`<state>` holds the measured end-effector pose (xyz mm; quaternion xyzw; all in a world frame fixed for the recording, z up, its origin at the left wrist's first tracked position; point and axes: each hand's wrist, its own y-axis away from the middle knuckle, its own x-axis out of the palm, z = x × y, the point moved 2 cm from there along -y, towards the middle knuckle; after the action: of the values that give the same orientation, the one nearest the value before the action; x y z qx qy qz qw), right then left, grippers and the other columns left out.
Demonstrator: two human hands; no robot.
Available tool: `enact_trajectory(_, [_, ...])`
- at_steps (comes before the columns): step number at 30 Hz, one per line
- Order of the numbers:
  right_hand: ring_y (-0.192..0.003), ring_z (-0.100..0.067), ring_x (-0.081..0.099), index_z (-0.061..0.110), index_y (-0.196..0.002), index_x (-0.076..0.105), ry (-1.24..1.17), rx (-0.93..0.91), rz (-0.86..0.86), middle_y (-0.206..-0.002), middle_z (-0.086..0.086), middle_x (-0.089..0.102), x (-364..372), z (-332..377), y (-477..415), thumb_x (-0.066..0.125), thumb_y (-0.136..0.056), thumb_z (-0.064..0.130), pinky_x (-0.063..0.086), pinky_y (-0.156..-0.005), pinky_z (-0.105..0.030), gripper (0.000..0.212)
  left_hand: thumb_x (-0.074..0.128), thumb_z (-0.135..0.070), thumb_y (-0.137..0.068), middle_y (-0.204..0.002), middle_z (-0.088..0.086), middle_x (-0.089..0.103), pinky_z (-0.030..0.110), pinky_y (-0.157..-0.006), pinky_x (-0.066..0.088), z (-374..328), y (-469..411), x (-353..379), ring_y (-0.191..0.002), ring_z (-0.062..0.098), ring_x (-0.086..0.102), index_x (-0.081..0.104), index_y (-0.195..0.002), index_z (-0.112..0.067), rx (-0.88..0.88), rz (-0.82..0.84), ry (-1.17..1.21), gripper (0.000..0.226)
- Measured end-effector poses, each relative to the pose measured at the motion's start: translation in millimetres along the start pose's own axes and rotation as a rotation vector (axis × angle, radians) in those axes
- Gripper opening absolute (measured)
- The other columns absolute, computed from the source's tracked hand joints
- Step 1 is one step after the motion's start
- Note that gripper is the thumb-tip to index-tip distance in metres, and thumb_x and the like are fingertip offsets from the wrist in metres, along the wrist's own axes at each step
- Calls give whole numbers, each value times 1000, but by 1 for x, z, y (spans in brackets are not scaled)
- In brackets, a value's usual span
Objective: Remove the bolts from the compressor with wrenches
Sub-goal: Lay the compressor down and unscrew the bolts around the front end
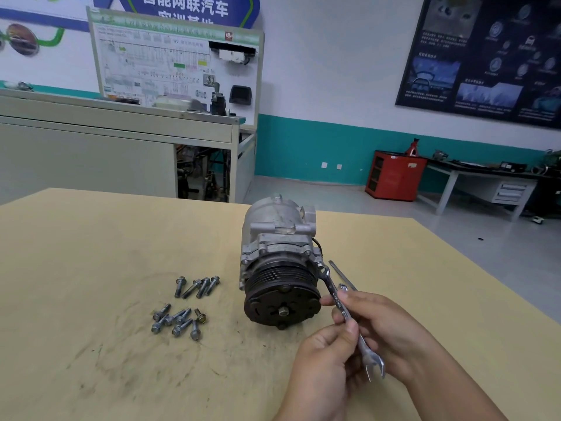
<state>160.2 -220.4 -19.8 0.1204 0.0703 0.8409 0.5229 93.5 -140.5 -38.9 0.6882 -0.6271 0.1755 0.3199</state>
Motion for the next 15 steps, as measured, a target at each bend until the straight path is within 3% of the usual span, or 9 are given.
enact_trajectory(3, [-30,-7,31,-2,-84,66,-16,-11,18,-56,-6,52,0,0,-1,56,-83,20,26,-30,-14,24,51,-8,-93,-49,11,59,17,-36,43,0,-1,-2,-34,15,53,65,-50,-4,-15,-1,29,46])
enact_trajectory(8, [-28,-10,30,-2,-80,65,0,-25,39,-56,-9,48,0,0,-1,60,-72,23,26,-27,-14,27,50,-7,-93,-47,13,57,17,-35,43,0,-3,-5,-33,18,53,65,-46,-3,-33,-14,26,49])
enact_trajectory(15, [-31,-7,31,-5,-87,65,-12,-30,31,-54,-5,51,4,-2,1,50,-90,13,25,-27,-13,24,52,-7,-93,-48,13,59,17,-36,44,-1,-2,-8,-34,16,53,66,-43,-7,-9,-11,-40,52])
